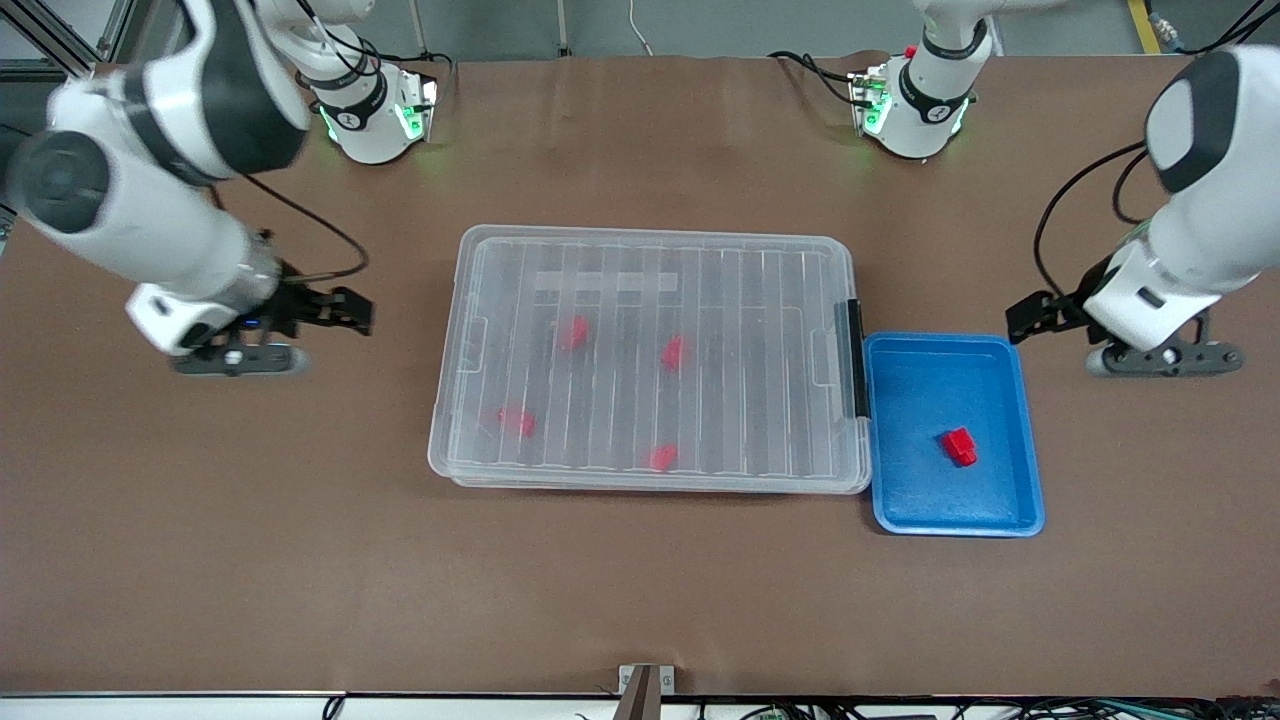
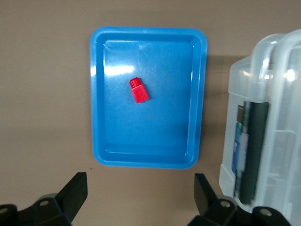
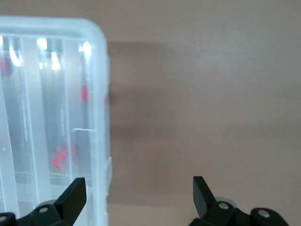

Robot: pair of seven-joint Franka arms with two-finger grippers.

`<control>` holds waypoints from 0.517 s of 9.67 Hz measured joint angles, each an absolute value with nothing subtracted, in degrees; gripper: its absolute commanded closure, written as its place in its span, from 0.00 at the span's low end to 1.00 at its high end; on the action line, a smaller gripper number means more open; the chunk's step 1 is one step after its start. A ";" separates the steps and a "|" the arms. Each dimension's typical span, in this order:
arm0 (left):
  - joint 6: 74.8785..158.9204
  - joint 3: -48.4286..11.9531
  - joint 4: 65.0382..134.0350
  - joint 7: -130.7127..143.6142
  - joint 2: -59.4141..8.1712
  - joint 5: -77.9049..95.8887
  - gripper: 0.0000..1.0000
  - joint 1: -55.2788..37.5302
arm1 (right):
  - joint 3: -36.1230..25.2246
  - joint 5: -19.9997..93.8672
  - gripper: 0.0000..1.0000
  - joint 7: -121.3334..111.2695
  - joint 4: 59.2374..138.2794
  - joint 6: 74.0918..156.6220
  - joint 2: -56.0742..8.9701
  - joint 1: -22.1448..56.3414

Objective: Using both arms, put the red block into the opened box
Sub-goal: 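Grasp the red block in the blue tray with the left gripper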

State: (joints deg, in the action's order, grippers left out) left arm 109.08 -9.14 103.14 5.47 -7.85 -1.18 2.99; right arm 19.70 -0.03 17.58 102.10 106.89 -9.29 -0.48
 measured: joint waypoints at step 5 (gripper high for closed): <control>122.64 -8.93 103.82 11.31 -23.29 -1.18 0.00 3.06 | 20.40 -8.29 0.01 22.51 105.46 118.75 -18.23 2.32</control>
